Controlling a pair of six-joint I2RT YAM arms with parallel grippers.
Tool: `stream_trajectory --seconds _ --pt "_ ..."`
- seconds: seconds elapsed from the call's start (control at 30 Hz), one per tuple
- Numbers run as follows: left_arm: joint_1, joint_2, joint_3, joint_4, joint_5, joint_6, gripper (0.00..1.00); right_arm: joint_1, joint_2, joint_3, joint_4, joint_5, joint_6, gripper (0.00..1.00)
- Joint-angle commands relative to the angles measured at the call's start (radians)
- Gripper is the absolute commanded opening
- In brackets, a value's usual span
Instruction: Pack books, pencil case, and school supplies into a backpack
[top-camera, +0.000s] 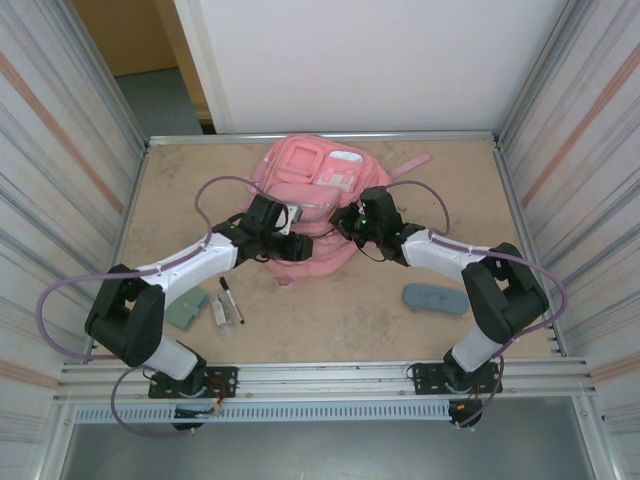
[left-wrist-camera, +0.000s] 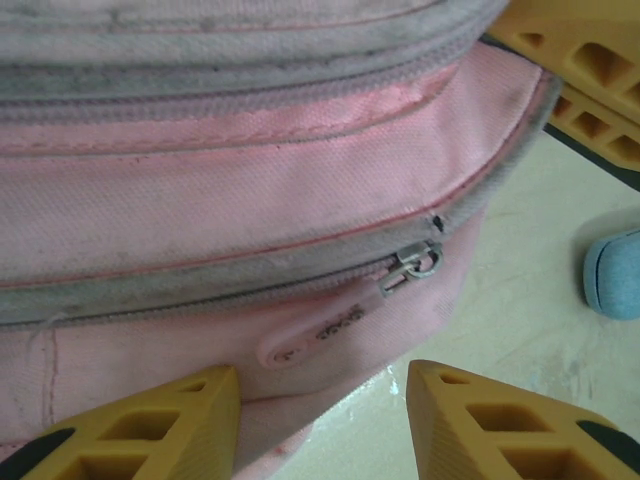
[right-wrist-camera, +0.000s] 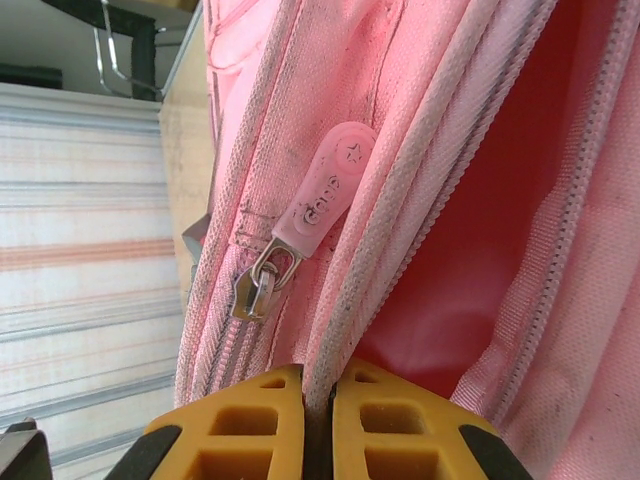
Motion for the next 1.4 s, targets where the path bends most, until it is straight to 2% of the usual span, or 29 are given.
stream_trajectory --seconds 0.0,0.23,0.53,0.63,0.7,0.97,1.07,1.17,1.37 --pt "0.0 0.013 0.018 0.042 -0.043 0.011 0.47 0.019 0.005 0.065 0.043 -0.072 -0.012 0.05" --pt "0.003 0.06 0.043 0.078 0.018 0.037 0.46 0.029 0.02 0.081 0.049 -0.088 -0.016 0.03" --pt "0.011 0.024 0.036 0.113 0.033 0.087 0.43 0.031 0.031 0.083 0.037 -0.098 -0.054 0.0" --pt "0.015 0.024 0.042 0.106 0.045 0.098 0.36 0.031 0.031 0.079 0.037 -0.092 -0.055 0.0" --pt "0.015 0.024 0.038 0.111 0.039 0.111 0.25 0.03 0.038 0.085 0.035 -0.105 -0.061 0.0" --pt "0.019 0.011 0.024 0.12 0.038 0.129 0.0 0.023 0.038 0.08 0.011 -0.107 -0.076 0.0" --pt "0.024 -0.003 0.013 0.117 0.033 0.133 0.0 0.011 0.03 0.071 -0.007 -0.1 -0.081 0.0" --pt "0.037 -0.019 0.004 0.085 -0.034 0.125 0.0 -0.015 0.028 0.067 -0.024 -0.115 -0.097 0.0" --pt "0.141 -0.039 -0.068 0.067 -0.084 0.122 0.0 -0.109 0.004 0.061 -0.085 -0.159 -0.155 0.0"
